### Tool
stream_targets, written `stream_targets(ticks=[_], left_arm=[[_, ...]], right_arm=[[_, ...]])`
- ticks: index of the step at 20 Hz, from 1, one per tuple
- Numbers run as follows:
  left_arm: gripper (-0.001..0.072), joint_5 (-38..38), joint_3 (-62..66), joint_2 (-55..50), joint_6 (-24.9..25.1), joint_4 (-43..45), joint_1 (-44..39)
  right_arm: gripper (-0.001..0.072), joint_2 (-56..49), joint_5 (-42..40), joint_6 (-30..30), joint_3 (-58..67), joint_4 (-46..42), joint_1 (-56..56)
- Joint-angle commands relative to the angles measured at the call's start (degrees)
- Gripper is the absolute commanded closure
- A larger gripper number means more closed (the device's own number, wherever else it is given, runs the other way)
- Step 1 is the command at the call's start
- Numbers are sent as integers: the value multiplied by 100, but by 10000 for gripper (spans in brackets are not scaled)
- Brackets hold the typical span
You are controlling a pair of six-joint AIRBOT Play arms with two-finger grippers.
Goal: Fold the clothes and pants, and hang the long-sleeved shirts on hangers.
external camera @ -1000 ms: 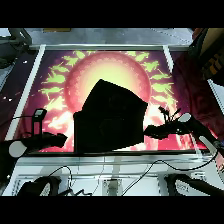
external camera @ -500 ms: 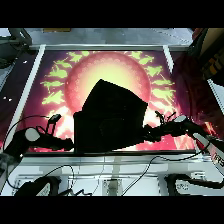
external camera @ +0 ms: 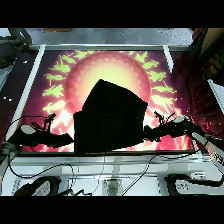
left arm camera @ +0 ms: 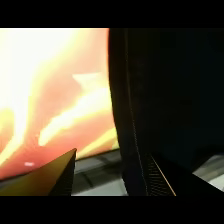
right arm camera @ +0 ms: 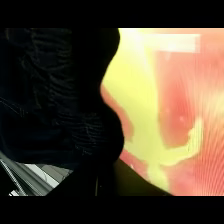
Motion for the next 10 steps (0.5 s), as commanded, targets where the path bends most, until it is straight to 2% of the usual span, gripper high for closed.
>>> stream_targets(ticks=[1,3,5,8,9,10], left_arm=[[214,-74,-2,-278,251,-188,197],[216,-374,-2,-612,597,-332,105],[220,-348,-2,-931,625,-599,-87],[221,-350,-2,-1320,1204,-929,-468],[246,-348,-2,-1419,1340,-925,-619],[376,-343,-2,-1482,1460,-927,-732]], right_arm=[[669,4,20,-26,7,70,0],[670,4,20,-26,7,70,0],[670,4,11,-26,7,70,0],[679,4,-11,-24,7,74,0],[679,4,-2,-26,7,85,0],[679,4,17,-31,7,127,0]])
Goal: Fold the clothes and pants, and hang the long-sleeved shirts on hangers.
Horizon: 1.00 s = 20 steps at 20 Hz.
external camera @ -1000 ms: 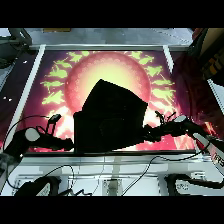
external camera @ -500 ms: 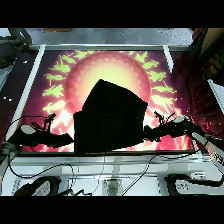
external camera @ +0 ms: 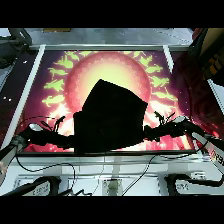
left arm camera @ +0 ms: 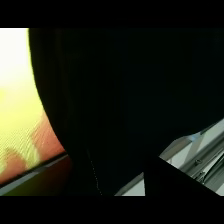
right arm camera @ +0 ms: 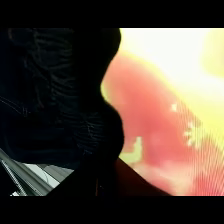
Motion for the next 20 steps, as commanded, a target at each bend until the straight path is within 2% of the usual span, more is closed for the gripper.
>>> stream_targets(ticks=[1,2,3,5,8,10,13,16,18,20], left_arm=[[552,111,0,-326,599,-109,-387],[657,212,9,-321,667,-109,-404],[690,221,55,-323,656,-107,-396],[691,-66,345,-308,647,-105,-330],[692,-1097,1340,-142,643,-109,-260],[691,-1622,2199,210,459,-109,-260],[692,-1759,3467,1121,258,-109,-258],[691,-1196,4494,2291,260,-107,-260],[691,-83,4693,3158,258,-107,-260],[691,1012,4690,3919,260,-107,-260]], right_arm=[[679,13,31,-76,7,140,0],[680,42,28,-160,9,208,0],[679,98,31,-188,9,264,0],[680,326,129,-297,9,452,0],[680,916,647,-601,249,621,0],[680,1504,970,-675,570,656,0],[680,2549,1167,-671,1169,1145,0],[680,3475,984,-664,1606,2540,0],[679,4002,752,-658,1757,3464,2],[679,4509,472,-503,1799,4009,2]])
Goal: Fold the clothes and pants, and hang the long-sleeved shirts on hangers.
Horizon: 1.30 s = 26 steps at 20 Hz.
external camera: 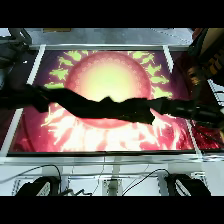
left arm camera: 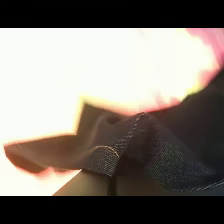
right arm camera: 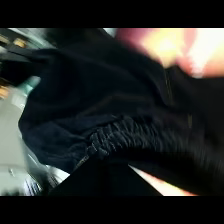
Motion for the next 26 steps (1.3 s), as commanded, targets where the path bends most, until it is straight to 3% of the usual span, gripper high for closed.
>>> stream_targets(ticks=[1,3,7,9,13,16,19,21,23,26], left_arm=[[692,1812,317,1311,-28,2,4],[692,2057,280,1615,-37,7,4],[692,981,-378,1355,-951,46,-2],[692,925,-1292,935,-1150,-28,-81],[692,2653,-2892,-385,-890,-656,-866],[692,4079,-2798,-1451,35,-2044,-1727],[692,4520,-2481,-1965,219,-2524,-2225],[692,4245,-2490,-1961,210,-2474,-2365],[692,3244,-2492,-1961,-39,-2470,-2369],[692,1502,-2492,-1963,-1012,-1716,-2396]], right_arm=[[680,951,-527,352,186,1163,2],[680,1276,-824,916,186,726,2],[680,1325,-1023,2234,114,-1325,2],[679,1189,-1410,2590,-256,-1989,2],[680,466,-3058,2684,-1338,-2017,168],[679,-490,-4649,2693,-1499,-1930,721],[680,-1263,-5335,2675,-1226,-1967,901],[680,-1517,-5125,2669,-1091,-2358,743],[680,-1510,-4360,2669,-1021,-2990,404],[680,-1512,-2107,2594,-636,-4177,-321]])
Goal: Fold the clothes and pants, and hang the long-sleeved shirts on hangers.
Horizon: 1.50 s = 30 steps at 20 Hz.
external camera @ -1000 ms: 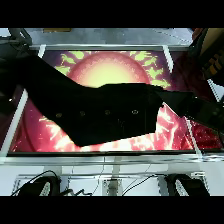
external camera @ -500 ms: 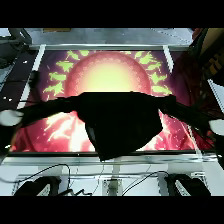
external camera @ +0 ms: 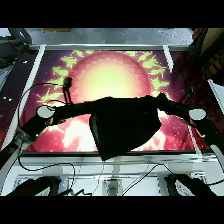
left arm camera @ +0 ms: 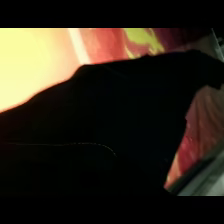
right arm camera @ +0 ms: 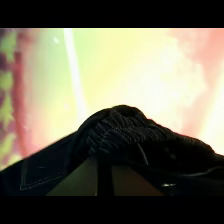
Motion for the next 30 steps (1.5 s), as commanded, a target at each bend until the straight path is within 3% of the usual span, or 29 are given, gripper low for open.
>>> stream_targets(ticks=[1,4,7,10,11,12,13,14,17,20,22,25,27,28,30], left_arm=[[692,-1915,7,-63,-1176,898,-101],[691,-2970,-70,-70,-2295,1871,-197],[691,-3200,-295,-70,-2310,1895,-481],[689,-3029,-483,-72,-2304,1899,-909],[637,-2857,-518,-72,-2304,1899,-1025],[404,-2688,-538,-72,-2306,1897,-1108],[79,-2566,-538,-72,-2306,1895,-1154],[3,-2483,-538,-72,-2321,1897,-1156],[-2,-2253,-538,-70,-2321,1897,-1115],[-1,-2138,-538,-70,-2321,1897,-1119],[-1,-2140,-538,-70,-2321,1897,-1119],[-1,-2138,-538,-70,-2319,1897,-1119],[-1,-2138,-538,-70,-2319,1899,-1119],[-1,-2135,-538,-70,-2317,1899,-1119],[-1,-2092,-538,-70,-2317,1899,-1119]], right_arm=[[680,-101,2433,-175,417,-1460,-699],[680,-103,4065,-363,669,-2302,-1008],[680,-111,5082,-483,667,-2870,-1008],[677,-114,5281,-503,667,-3270,-1008],[564,-114,5088,-605,667,-3335,-1010],[331,-111,4878,-658,667,-3362,-1010],[114,-111,4645,-664,667,-3355,-1008],[59,-114,4404,-745,667,-3344,-1008],[61,-114,3320,-1080,667,-3574,-1010],[101,-382,2743,-778,809,-3993,-1213],[119,-970,3453,-894,1226,-3919,-1589],[118,-1910,5200,-1633,1746,-3143,-2026],[81,-2179,5434,-2166,1694,-2157,-2052],[11,-2225,5390,-2363,1665,-1849,-1989],[12,-2234,5117,-2632,1661,-1805,-1738]])
